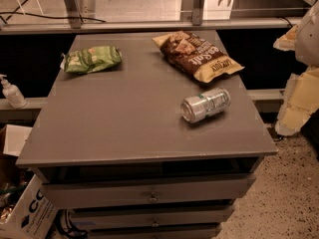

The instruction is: Pick 7up can

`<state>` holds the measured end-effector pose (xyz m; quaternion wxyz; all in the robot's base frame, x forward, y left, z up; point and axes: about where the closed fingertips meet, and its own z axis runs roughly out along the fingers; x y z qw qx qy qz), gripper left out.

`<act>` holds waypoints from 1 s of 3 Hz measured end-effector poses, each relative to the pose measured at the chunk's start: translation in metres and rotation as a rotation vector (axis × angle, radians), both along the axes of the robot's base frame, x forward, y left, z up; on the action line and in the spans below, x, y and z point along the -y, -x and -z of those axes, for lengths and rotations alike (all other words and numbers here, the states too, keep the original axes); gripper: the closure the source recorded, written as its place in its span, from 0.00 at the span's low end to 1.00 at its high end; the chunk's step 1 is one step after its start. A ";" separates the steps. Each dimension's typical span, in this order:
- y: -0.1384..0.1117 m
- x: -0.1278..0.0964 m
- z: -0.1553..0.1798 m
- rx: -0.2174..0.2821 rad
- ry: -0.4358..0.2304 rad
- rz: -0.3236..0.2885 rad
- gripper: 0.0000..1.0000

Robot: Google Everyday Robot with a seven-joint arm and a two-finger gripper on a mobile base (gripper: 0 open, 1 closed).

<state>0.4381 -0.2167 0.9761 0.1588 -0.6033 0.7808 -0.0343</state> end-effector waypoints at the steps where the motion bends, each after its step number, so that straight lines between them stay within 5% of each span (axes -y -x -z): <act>1: 0.000 0.000 0.000 0.000 0.000 0.000 0.00; 3: -0.025 -0.028 0.030 0.008 -0.031 -0.159 0.00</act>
Offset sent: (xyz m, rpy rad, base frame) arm 0.0235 0.0226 -0.0289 0.0331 -0.0039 0.1472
